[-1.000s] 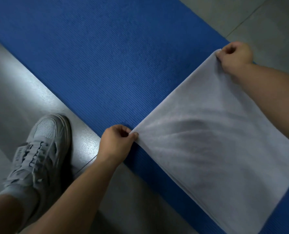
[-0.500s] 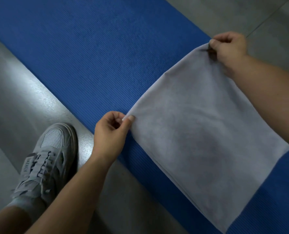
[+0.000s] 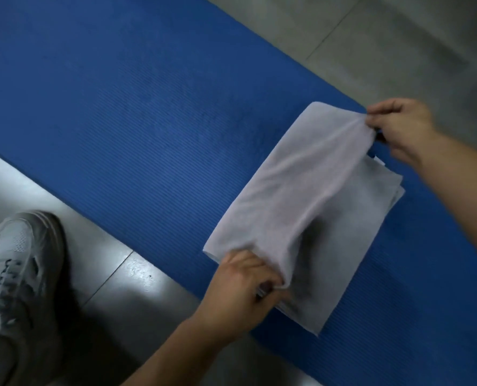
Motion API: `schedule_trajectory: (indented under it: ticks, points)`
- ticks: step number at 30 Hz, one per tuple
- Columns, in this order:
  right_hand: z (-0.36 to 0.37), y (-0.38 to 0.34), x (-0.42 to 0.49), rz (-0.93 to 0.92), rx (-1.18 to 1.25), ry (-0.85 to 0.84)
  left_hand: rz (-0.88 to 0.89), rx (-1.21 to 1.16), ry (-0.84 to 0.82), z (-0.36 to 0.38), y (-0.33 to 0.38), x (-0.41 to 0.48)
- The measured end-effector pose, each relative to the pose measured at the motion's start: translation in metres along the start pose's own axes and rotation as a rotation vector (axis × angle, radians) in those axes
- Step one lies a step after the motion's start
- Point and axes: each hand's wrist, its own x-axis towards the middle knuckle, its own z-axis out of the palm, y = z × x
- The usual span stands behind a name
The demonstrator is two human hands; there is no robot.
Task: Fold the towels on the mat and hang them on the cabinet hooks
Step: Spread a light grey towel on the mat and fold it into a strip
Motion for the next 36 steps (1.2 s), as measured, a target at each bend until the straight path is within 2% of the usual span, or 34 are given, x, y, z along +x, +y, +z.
schedule_trajectory:
  ticks: [4,11,16,19,24,27,29,32,34,36]
  points:
    - [-0.038,0.044,-0.005,-0.011,-0.142,0.089,-0.018,0.005,-0.012,0.045,0.017,-0.011]
    - [-0.061,0.106,-0.018,0.045,-0.214,0.203,-0.071,0.052,-0.024,0.095,0.037,-0.021]
    - [-0.064,0.129,-0.039,0.013,-0.360,0.149,-0.067,0.166,-0.002,0.112,0.043,-0.028]
    - [-0.064,0.143,-0.038,-0.036,-0.443,0.085,0.031,0.239,-0.037,0.120,0.042,-0.031]
    - [-0.064,0.149,-0.034,-0.103,-0.511,0.078,0.157,0.317,-0.080,0.125,0.039,-0.032]
    - [-0.062,0.146,-0.042,-0.114,-0.638,0.059,0.169,0.270,-0.172,0.118,0.043,-0.029]
    - [-0.057,0.137,-0.051,-0.120,-0.822,0.051,0.163,0.175,-0.133,0.104,0.042,-0.025]
    - [-0.040,0.119,-0.065,-0.294,-0.955,-0.003,0.029,0.200,0.083,0.071,0.026,-0.009]
    - [-0.024,0.104,-0.069,-0.443,-0.920,-0.140,-0.234,0.278,0.247,0.043,0.010,0.004]
    - [-0.001,0.087,-0.067,-0.542,-0.832,-0.261,-0.477,0.315,0.289,0.018,-0.004,0.015]
